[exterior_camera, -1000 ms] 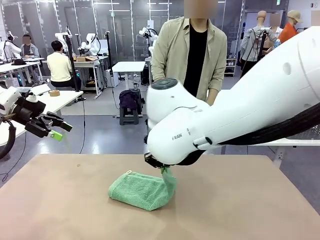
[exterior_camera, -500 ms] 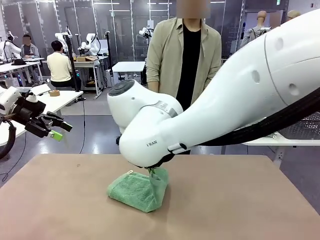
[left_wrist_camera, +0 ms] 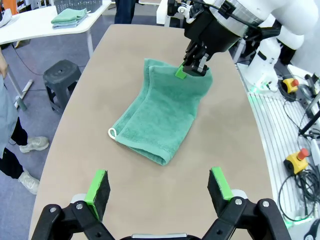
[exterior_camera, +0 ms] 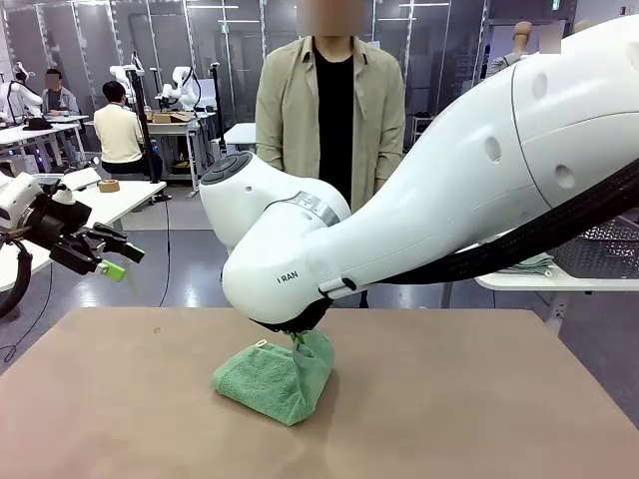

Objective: Fold the towels and place them in the basket.
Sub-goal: When a person lays out a Towel with hook on the table, fold it in half twice.

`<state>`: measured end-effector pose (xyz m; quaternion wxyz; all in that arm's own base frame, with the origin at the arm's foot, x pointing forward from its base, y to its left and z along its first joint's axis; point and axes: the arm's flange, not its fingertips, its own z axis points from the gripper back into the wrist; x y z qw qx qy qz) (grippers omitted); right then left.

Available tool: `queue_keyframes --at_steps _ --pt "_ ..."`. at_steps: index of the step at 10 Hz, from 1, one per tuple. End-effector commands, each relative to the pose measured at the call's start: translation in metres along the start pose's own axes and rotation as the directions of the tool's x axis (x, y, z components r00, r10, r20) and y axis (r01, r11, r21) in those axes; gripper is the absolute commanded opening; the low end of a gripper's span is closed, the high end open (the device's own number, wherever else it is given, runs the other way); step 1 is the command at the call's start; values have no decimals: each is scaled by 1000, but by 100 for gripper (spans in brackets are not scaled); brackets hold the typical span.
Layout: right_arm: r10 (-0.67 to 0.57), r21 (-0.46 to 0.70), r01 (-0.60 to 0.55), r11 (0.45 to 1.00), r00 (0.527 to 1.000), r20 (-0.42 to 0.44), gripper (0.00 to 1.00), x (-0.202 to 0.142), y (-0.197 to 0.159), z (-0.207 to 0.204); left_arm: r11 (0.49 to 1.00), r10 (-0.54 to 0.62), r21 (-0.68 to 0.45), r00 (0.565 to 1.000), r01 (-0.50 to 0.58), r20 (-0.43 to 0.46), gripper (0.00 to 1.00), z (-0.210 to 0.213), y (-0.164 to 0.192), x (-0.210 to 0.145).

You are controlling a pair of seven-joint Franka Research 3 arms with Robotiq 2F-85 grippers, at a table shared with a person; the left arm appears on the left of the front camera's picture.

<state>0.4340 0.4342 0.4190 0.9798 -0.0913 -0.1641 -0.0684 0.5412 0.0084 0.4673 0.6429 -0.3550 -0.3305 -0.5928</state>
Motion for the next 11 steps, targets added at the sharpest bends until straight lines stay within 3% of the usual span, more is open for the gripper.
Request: queue_keyframes --at_steps 1,3,4,7,11 --pt "4 3 -4 1000 1000 2 0 -4 -3 -2 1000 18 0 1000 -18 -9 100 1 1 3" --pt "4 3 -4 1000 1000 2 0 -4 -3 -2 1000 18 0 1000 -18 -9 100 1 1 3" --pt "0 -1 0 1000 1000 -1 6 0 0 0 1000 18 0 1000 -18 -9 100 1 1 3" --pt "-60 -57 60 997 998 0 6 17 23 -12 1000 18 0 1000 -18 -9 100 1 1 3" --pt "-131 -34 129 991 990 -53 6 26 51 -12 1000 18 0 1000 -18 -9 100 1 1 3"
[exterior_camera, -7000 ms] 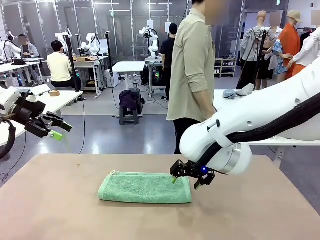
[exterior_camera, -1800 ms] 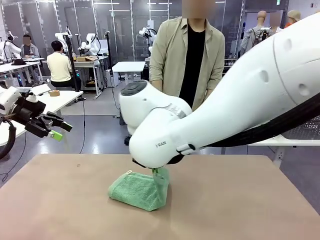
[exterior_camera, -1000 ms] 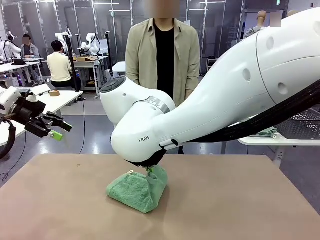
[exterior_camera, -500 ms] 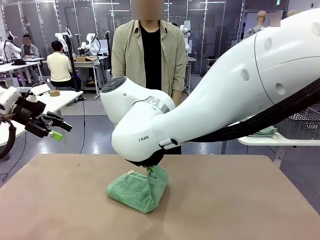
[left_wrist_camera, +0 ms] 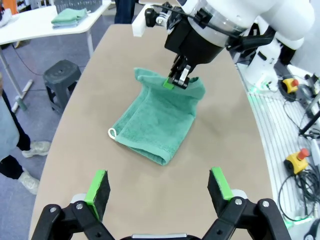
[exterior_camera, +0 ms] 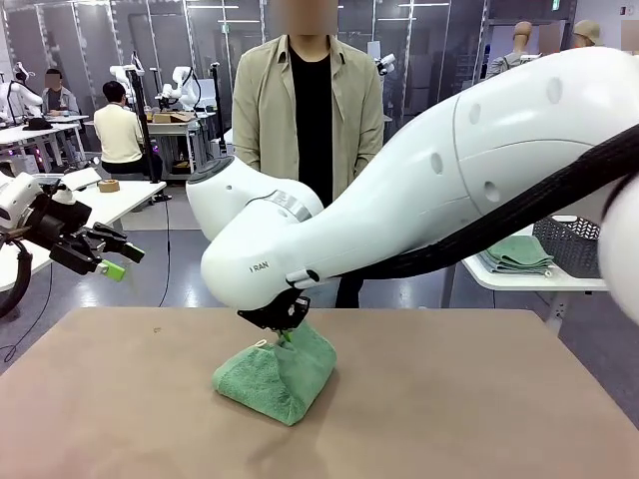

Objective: Fold the towels and place them in the basket.
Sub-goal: When a person lays out a Towel with hook on the table, fold it in half twice.

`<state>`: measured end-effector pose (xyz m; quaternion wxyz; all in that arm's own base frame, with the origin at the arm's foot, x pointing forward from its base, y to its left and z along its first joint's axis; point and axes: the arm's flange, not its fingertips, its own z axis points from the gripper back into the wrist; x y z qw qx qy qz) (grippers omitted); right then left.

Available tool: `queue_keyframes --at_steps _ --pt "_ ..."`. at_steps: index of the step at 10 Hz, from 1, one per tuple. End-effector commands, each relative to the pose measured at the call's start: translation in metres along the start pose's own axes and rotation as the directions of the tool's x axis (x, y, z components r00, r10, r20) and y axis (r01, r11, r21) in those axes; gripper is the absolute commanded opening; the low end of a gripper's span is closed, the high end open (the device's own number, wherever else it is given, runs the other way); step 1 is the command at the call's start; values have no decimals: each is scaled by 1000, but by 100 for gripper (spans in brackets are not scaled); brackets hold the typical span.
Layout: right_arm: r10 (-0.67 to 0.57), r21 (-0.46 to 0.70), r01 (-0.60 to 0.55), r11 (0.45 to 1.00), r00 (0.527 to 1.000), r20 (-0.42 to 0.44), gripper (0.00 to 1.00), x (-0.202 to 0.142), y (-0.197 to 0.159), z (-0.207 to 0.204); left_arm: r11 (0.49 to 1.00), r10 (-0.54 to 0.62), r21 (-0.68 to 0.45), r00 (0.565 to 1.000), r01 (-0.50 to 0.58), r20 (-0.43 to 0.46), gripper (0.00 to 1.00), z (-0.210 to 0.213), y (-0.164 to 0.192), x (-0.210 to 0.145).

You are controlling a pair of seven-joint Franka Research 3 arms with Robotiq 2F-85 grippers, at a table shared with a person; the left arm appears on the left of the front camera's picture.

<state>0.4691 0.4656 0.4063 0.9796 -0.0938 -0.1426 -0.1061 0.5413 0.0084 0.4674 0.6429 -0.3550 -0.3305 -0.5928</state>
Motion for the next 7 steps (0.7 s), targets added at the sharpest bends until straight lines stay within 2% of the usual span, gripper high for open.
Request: queue_keyframes --at_steps 1,7 --pt "-94 5 94 996 995 -27 6 -1 18 6 1000 18 0 1000 -18 -9 100 1 1 3" --pt "-260 81 264 961 964 -58 6 -11 50 -10 1000 18 0 1000 -18 -9 100 1 1 3"
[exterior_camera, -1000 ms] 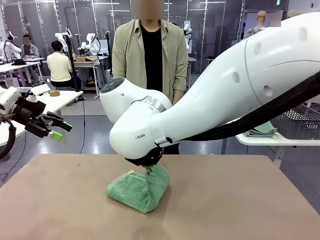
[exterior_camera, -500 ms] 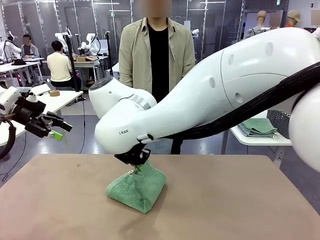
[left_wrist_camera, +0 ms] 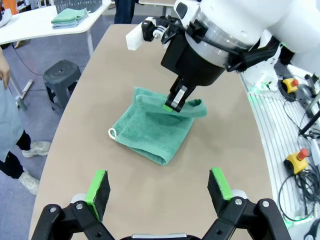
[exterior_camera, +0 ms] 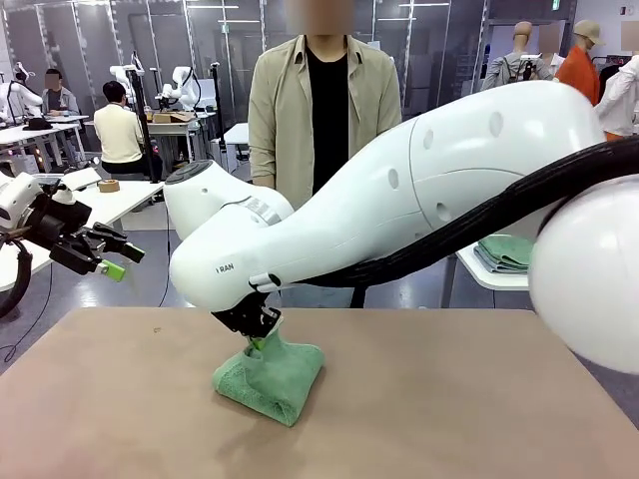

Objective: Fold the towels and place them in the basket.
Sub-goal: When a person lays out a Towel with hook on the table, fold it in half twice.

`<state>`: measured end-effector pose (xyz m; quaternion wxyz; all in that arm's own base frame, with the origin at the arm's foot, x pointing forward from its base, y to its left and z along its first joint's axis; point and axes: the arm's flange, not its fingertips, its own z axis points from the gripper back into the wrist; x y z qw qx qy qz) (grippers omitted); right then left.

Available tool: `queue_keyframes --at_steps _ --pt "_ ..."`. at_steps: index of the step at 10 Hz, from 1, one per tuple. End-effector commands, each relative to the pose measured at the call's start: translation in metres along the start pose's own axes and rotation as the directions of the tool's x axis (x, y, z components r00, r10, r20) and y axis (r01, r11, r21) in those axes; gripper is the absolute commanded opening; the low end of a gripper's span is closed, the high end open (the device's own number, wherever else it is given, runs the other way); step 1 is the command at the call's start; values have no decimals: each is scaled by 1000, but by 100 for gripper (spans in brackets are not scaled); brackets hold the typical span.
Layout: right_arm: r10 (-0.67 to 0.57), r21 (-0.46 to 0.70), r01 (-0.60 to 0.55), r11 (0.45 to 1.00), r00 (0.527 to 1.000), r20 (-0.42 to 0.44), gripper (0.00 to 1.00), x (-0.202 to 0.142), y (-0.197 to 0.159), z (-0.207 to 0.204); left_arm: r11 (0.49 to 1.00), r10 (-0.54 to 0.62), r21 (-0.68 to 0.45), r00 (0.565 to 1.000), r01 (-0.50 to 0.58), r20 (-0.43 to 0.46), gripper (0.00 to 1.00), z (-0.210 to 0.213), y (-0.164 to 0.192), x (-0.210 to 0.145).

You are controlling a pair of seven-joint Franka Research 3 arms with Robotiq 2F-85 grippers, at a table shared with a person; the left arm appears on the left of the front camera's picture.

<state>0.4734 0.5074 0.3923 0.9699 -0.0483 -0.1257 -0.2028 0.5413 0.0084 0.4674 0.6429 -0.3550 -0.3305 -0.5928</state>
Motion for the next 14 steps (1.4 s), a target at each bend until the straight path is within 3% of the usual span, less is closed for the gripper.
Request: queue_keyframes --at_steps 1,5,10,12,14 --pt "-94 73 93 993 995 18 6 -5 9 -11 1000 18 0 1000 -18 -9 100 1 1 3" --pt "-132 76 128 989 990 58 6 -6 18 -21 1000 18 0 1000 -18 -9 100 1 1 3" --pt "-180 124 168 978 980 87 54 -4 11 -18 1000 18 0 1000 -18 -9 100 1 1 3" --pt "-145 132 134 982 986 77 74 0 -5 -5 1000 18 0 1000 -18 -9 100 1 1 3" --pt "-44 130 40 991 999 24 74 13 -43 15 1000 18 0 1000 -18 -9 100 1 1 3"
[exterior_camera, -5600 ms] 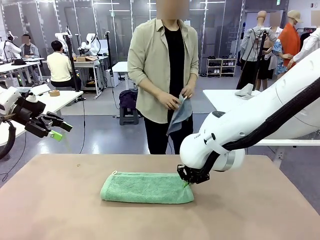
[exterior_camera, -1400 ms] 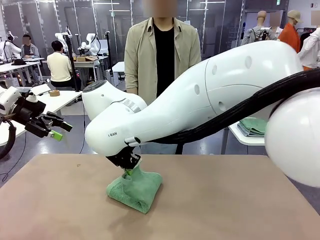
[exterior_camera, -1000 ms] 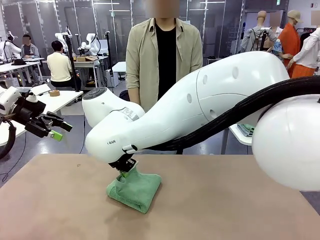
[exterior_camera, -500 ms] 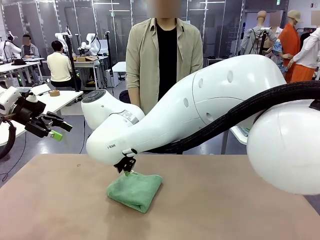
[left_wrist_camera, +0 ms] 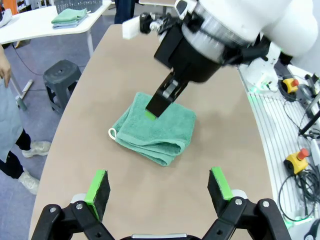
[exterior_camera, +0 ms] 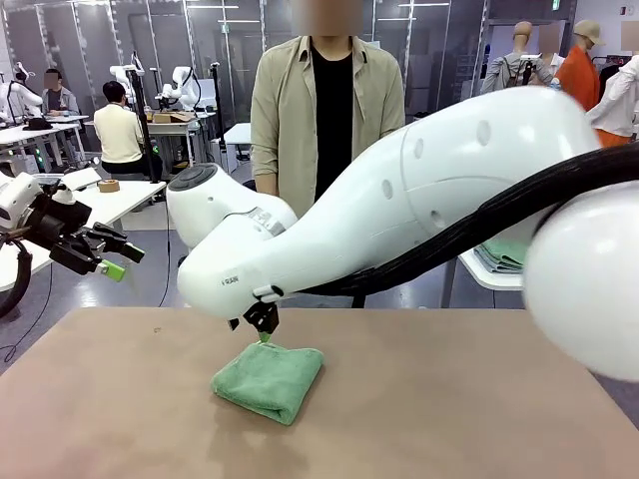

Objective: Fold the towels and place them in the basket.
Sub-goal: When a person lays out a Towel with hook on the table, fold it in half twice, then place the folded Towel with hook on the right side of the table.

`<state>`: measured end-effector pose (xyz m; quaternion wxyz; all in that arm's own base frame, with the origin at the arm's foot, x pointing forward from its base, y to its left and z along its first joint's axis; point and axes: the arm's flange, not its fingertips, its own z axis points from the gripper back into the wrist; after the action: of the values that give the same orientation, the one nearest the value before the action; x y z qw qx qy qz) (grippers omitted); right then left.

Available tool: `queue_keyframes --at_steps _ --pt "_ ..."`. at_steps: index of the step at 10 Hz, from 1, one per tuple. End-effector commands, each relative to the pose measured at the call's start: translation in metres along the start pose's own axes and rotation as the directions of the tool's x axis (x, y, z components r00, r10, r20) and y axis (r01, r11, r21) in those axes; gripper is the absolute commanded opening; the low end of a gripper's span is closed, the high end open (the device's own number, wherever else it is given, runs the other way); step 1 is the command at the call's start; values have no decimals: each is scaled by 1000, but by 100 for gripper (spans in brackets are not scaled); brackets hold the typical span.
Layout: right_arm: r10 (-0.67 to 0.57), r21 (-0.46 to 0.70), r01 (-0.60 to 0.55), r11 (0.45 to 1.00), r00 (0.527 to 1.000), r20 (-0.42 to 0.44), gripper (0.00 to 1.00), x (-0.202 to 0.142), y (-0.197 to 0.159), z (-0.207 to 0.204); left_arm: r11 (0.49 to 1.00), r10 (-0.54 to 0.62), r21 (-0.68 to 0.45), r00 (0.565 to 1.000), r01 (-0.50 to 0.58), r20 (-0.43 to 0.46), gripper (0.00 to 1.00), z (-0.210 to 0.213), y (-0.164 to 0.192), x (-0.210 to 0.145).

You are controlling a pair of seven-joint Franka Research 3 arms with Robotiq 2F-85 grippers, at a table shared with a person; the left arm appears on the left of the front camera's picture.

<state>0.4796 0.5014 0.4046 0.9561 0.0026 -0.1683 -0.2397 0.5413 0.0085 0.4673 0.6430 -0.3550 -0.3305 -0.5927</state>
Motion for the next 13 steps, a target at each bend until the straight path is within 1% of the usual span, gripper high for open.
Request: queue_keyframes --at_steps 1,3,5,6,8,10,12,13 --pt "58 33 -56 998 996 -68 74 18 -63 23 1000 18 0 1000 -18 -9 100 1 1 3" --pt "133 31 -131 991 985 -106 74 36 -115 42 1000 18 0 1000 -18 -9 100 1 1 3" --pt "182 29 -179 983 972 -146 74 53 -153 45 1000 18 0 1000 -18 -9 100 1 1 3" --pt "210 46 -205 978 959 -190 74 60 -171 45 1000 18 0 1000 -18 -9 100 1 1 3" --pt "231 48 -226 973 950 -209 74 65 -187 45 1000 18 0 1000 -18 -9 100 1 1 3" --pt "254 52 -249 967 942 -219 74 64 -195 45 1000 18 0 1000 -18 -9 100 1 1 3" --pt "268 79 -256 963 935 -233 74 59 -203 38 1000 18 0 1000 -18 -9 100 1 1 3" --pt "277 106 -259 960 935 -220 74 55 -208 31 1000 18 0 1000 -18 -9 100 1 1 3"
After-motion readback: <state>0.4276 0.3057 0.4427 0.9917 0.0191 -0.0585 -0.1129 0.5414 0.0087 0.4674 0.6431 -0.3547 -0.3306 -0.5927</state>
